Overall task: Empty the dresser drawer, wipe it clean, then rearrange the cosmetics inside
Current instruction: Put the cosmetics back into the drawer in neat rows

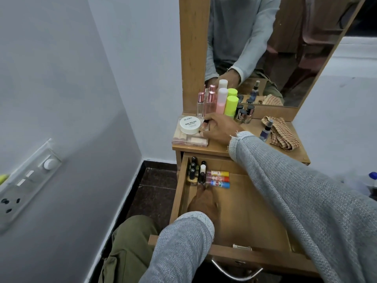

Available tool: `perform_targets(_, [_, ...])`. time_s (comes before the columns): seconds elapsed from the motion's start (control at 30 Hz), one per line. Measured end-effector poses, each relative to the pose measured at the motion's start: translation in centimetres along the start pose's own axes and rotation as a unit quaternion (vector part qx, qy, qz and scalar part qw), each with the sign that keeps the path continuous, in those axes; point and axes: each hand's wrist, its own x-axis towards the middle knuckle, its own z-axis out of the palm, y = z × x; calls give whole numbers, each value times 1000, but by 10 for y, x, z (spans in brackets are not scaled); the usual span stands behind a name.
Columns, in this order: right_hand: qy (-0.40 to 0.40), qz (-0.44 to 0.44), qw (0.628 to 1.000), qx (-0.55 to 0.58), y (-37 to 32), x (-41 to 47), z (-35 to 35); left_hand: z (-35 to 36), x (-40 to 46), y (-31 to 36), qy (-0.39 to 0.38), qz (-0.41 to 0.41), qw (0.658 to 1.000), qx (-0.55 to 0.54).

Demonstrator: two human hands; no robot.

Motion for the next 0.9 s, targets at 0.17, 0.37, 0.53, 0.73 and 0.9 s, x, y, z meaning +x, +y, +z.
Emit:
perform_targets(0.17, [83,1,995,52,-3,-22,6,-3,0,2,-5,-1,1000,-11])
perform_targets(0.37, [112,-5,991,77,14,-111,16,-2,2,0,-6,4,1000,-12])
perform_targets(0.53, [55,66,996,19,54,-160,59,-2,2,2,1,15,1000,-4])
perform_targets(0.73, [5,155,987,-40,59,-154,88,-2,1,1,14,26,1000,-8])
perform_targets(0.9, [0,180,983,-25,55,-151,96,-1,2,0,20,33,999,-11])
